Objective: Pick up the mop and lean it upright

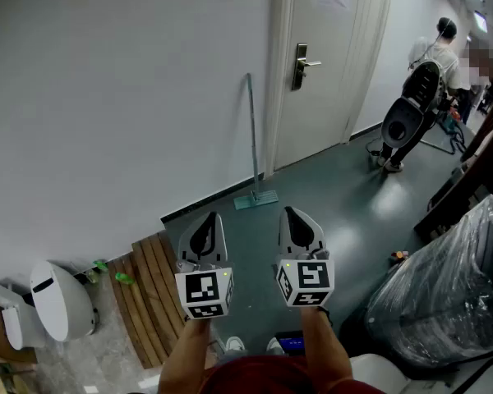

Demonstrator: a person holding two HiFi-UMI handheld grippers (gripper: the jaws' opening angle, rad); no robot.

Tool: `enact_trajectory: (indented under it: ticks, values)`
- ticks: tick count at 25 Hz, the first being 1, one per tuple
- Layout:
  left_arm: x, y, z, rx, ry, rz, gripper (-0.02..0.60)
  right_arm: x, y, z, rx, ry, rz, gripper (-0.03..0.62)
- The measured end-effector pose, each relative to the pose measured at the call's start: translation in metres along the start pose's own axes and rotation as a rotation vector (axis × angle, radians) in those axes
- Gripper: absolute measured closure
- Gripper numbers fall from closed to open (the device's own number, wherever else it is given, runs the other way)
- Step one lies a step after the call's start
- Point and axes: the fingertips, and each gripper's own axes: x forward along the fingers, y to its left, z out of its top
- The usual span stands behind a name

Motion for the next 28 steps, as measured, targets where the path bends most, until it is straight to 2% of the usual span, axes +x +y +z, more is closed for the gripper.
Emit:
enact_trajectory:
  ticks: [19,28]
  values:
    - [0.018,0.05,0.003,-0.012,-0.019,-0.068,0.568,0.04,0.048,-0.001,-0.008,-0.022,-0.007,0.578]
    - [0.05,0.057,-0.007,-0.008,-0.012,-0.074,0.568,0.072,0.031,-0.011,0.031,-0.032,-0.025,0.579]
